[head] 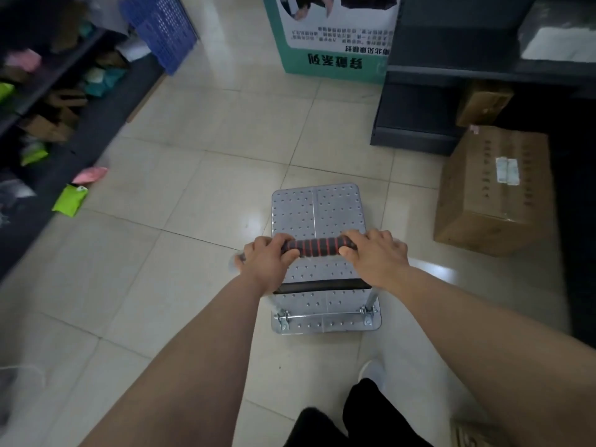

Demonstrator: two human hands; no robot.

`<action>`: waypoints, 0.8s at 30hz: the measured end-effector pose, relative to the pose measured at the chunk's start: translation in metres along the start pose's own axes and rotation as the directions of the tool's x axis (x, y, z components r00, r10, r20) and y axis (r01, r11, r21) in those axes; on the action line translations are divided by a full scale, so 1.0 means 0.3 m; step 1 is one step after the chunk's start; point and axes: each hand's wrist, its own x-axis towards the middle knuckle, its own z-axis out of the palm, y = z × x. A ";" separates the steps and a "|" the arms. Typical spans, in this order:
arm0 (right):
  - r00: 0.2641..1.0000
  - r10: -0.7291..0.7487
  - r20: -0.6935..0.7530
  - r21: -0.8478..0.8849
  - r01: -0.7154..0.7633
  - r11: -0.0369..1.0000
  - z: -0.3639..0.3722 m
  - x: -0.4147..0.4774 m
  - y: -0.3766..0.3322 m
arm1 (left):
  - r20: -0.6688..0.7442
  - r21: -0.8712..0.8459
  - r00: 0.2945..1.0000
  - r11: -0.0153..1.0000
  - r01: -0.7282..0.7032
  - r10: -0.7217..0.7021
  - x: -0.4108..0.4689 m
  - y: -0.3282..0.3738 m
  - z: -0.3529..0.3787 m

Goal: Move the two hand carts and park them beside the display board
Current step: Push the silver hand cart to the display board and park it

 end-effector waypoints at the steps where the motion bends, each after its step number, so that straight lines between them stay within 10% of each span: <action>1: 1.000 0.000 0.004 -0.003 0.000 1.000 -0.016 0.035 -0.002 | 0.006 -0.003 1.000 1.000 0.001 -0.001 0.034 0.007 -0.015; 24: 0.992 0.119 -0.036 0.097 -0.115 0.989 -0.411 1.057 -0.189 | 0.103 0.111 0.988 0.986 -0.127 0.116 1.099 0.097 -0.527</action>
